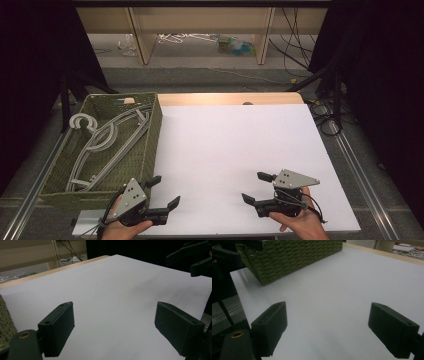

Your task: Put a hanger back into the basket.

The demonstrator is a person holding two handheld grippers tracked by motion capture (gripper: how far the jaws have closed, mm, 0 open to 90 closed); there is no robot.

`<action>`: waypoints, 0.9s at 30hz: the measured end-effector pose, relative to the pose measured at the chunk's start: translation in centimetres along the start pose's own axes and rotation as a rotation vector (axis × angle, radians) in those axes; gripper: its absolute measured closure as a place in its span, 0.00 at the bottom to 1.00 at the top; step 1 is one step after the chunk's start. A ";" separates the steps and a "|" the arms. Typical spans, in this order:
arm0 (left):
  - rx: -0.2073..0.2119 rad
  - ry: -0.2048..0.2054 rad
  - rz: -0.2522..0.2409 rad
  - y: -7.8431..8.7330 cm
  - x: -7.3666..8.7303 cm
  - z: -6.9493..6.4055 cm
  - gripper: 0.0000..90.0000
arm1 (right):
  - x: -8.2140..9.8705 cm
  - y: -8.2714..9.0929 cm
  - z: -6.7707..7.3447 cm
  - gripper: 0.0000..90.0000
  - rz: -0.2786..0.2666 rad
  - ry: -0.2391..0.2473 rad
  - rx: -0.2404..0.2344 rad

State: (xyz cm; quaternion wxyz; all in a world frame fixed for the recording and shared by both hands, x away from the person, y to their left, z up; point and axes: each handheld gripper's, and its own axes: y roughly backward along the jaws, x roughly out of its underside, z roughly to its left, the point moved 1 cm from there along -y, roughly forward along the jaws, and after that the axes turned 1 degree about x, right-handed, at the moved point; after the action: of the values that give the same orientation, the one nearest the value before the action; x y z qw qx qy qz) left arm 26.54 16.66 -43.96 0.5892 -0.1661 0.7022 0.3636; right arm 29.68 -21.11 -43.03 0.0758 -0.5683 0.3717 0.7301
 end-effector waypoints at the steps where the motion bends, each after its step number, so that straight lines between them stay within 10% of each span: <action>1: 0.002 -0.008 0.001 0.0 0.0 0.1 0.18 | 0.3 -0.1 0.1 0.18 -0.002 -0.005 -0.008; 27: 0.003 0.005 -0.017 0.4 0.0 0.8 0.18 | 1.1 0.3 1.1 0.18 0.004 0.015 0.009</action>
State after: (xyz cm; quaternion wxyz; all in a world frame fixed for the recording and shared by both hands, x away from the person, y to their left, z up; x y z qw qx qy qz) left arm 26.82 17.50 -43.91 0.5906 -0.1723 0.7029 0.3570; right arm 28.31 -20.99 -43.78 0.0741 -0.5726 0.3766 0.7244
